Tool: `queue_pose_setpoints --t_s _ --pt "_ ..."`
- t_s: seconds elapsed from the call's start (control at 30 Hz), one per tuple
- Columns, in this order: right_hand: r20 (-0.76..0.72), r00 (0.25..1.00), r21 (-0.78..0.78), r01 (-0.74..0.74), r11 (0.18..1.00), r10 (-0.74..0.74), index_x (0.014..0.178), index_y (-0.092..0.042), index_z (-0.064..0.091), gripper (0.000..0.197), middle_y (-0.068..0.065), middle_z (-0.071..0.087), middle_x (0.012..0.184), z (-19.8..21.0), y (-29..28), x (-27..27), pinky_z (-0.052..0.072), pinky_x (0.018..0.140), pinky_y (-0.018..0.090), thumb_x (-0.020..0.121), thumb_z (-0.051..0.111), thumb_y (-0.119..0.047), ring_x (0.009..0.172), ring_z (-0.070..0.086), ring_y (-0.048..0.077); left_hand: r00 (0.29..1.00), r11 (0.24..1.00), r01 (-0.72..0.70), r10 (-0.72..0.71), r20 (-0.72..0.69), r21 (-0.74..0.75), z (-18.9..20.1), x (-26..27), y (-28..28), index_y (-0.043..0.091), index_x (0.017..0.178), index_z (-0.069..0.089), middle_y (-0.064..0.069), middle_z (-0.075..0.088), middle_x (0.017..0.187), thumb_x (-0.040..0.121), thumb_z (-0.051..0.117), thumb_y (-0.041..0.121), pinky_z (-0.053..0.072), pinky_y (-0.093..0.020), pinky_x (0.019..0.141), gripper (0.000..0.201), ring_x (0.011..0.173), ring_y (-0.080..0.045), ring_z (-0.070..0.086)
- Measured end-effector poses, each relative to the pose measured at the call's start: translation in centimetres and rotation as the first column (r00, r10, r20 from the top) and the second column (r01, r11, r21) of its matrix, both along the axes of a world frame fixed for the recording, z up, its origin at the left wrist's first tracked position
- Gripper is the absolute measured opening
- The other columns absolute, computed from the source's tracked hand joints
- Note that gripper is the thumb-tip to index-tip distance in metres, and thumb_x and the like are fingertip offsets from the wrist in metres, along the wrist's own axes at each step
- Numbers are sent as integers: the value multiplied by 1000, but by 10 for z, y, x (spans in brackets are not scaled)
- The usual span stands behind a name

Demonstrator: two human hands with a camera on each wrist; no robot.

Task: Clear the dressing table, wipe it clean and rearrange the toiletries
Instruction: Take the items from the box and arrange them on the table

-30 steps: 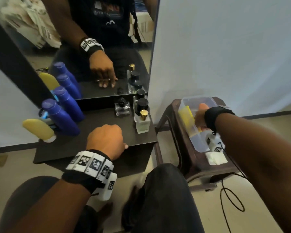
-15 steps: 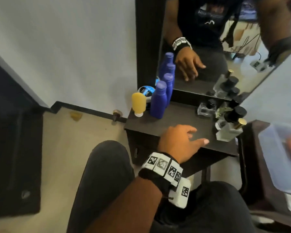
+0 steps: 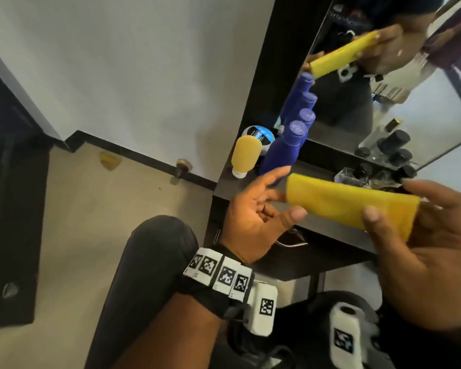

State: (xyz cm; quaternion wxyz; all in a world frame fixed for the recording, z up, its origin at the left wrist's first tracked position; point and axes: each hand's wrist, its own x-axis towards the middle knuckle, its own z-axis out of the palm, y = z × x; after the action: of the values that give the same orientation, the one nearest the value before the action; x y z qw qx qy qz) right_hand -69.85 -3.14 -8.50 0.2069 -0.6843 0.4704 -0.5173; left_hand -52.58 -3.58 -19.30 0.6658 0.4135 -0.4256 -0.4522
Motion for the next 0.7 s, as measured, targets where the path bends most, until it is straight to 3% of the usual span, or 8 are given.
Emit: queue_pose_setpoints --t_s 0.03,0.1,0.2,0.27,0.37,0.43,0.57,0.7 --pt "-25 1000 -30 1 1000 -2 117 -33 55 42 -26 67 98 3 -5 11 54 72 15 83 80 -40 86 67 -1 1000 1000 -4 4 -28 19 -1 6 -1 36 138 60 -7 79 114 80 82 38 63 -43 79 62 93 -25 77" --pt "-10 999 -53 -47 997 47 120 -22 57 41 -5 68 102 -5 -12 21 53 74 17 87 79 -33 89 68 7 999 998 9 -6 -36 70 -6 17 -3 30 132 65 -5 79 114 80 82 31 62 -35 85 55 102 -20 76" --pt "49 988 -35 -142 989 144 122 -20 57 41 8 67 110 -28 -23 50 58 77 31 89 82 -25 94 69 19 992 993 33 -47 119 111 -14 29 -5 19 119 75 -3 80 106 78 86 36 63 -50 88 45 98 -25 77" --pt "79 976 24 -205 979 202 128 -24 55 48 8 66 109 -42 -29 63 60 73 42 88 81 -22 88 69 25 974 989 -48 16 224 137 -13 36 -5 22 109 80 3 81 96 76 83 46 63 -51 83 41 90 -21 77" --pt "101 967 145 -247 958 234 138 -20 50 64 7 67 107 -66 -39 72 60 72 49 84 85 -17 82 69 27 868 962 -256 183 462 100 -9 48 -5 34 101 82 12 78 91 75 69 49 62 -37 75 33 83 -9 72" --pt "147 956 217 -280 935 253 141 -21 47 70 6 69 108 -80 -42 77 60 77 53 83 85 -12 84 71 28 764 927 -364 244 597 87 -14 55 -8 33 101 83 13 77 98 76 74 35 60 -34 79 27 88 -6 69" --pt "110 937 259 -350 900 333 132 -20 56 56 -3 70 106 -93 -37 88 61 80 44 85 82 -6 88 72 24 714 880 -444 233 660 170 -21 56 -9 33 108 83 13 78 104 82 81 17 60 -34 86 31 94 -8 69" --pt "103 935 297 -354 887 339 124 -21 62 39 -7 72 101 -95 -40 92 58 78 30 91 77 -8 88 71 20 734 858 -467 239 636 217 -21 55 -12 36 106 82 14 79 96 84 82 20 54 -23 76 27 86 -7 69"
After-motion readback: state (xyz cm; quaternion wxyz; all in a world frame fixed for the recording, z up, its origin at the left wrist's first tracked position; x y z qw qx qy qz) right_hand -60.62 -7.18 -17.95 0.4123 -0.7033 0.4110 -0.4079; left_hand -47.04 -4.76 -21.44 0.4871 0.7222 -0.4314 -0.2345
